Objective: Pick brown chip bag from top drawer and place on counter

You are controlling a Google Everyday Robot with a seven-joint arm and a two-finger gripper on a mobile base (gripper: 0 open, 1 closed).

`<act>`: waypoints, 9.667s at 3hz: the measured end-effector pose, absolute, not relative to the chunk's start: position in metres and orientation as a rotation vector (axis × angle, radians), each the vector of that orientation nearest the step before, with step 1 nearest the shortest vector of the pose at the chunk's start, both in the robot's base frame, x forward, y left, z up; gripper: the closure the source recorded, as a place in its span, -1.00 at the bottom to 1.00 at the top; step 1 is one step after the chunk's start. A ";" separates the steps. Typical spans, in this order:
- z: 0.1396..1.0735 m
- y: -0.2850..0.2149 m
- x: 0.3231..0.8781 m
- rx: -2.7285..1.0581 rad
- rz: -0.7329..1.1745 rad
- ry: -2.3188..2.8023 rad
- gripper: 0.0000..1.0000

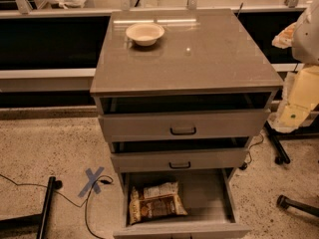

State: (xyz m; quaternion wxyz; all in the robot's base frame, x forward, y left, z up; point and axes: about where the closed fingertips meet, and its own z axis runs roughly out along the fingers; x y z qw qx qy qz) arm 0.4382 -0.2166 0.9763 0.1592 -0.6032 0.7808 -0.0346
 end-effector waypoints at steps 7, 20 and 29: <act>0.732 -0.225 0.410 -1.756 0.337 2.216 -1.00; 0.301 -0.093 0.512 -1.835 0.941 1.474 -1.00; 0.161 -0.075 0.564 -1.281 0.945 1.958 0.65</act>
Offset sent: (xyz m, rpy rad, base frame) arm -0.0231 -0.0911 -0.2404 0.1309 0.3351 -0.2151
